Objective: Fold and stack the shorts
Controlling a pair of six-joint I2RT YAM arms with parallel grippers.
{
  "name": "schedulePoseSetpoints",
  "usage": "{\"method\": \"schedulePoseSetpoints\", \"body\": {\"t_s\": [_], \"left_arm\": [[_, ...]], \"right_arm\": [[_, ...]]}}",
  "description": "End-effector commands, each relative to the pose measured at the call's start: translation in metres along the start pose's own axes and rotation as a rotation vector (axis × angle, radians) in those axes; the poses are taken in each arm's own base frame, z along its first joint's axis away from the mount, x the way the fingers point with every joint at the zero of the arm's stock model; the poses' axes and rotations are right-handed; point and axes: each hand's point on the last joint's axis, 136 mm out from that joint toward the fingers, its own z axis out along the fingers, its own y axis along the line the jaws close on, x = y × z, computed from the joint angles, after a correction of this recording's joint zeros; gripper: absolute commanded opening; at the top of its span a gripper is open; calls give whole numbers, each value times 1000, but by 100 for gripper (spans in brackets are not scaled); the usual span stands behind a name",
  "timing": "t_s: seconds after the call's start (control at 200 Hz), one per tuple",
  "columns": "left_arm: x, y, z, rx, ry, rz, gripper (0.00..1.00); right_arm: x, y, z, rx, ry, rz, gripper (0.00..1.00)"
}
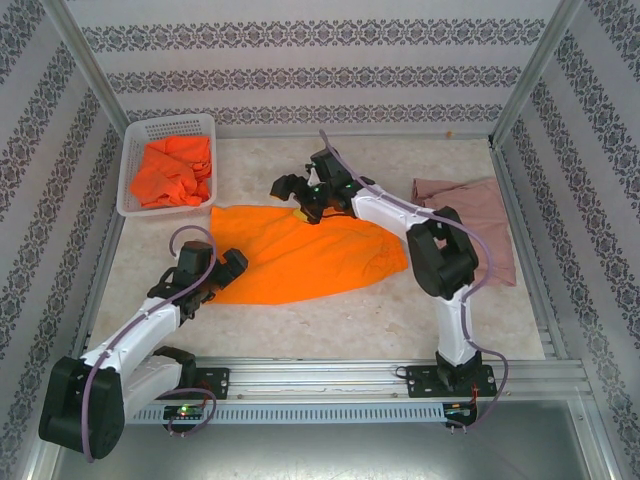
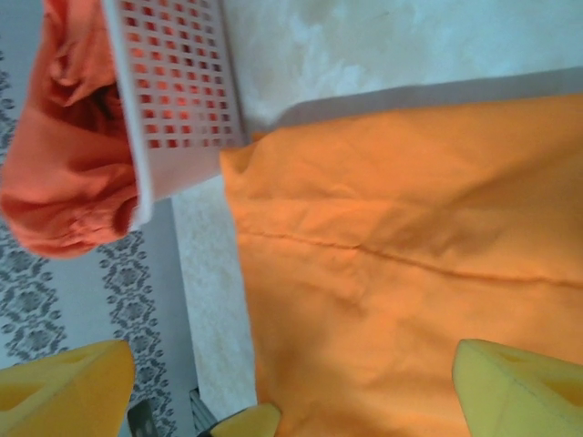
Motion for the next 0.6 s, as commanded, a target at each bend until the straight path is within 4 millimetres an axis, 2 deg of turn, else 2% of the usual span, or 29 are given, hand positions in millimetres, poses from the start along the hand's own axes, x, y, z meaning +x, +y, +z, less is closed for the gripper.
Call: {"method": "schedulePoseSetpoints", "body": {"t_s": [0.0, 0.2, 0.395, 0.515, 0.595], "left_arm": [[6, 19, 4, -63, -7, -24, 100], [13, 30, 7, -99, 6, -26, 100], [14, 32, 8, -104, 9, -21, 100], [15, 33, 9, -105, 14, -26, 100], [16, 34, 9, -106, 16, -28, 100]], "right_arm": [[-7, -12, 17, 24, 18, 31, 91], [-16, -51, 45, 72, 38, 90, 94], [-17, -78, 56, 106, 46, 131, 98], [-18, -83, 57, 106, 49, 147, 98], [-21, -73, 56, 76, 51, 141, 98]]}}
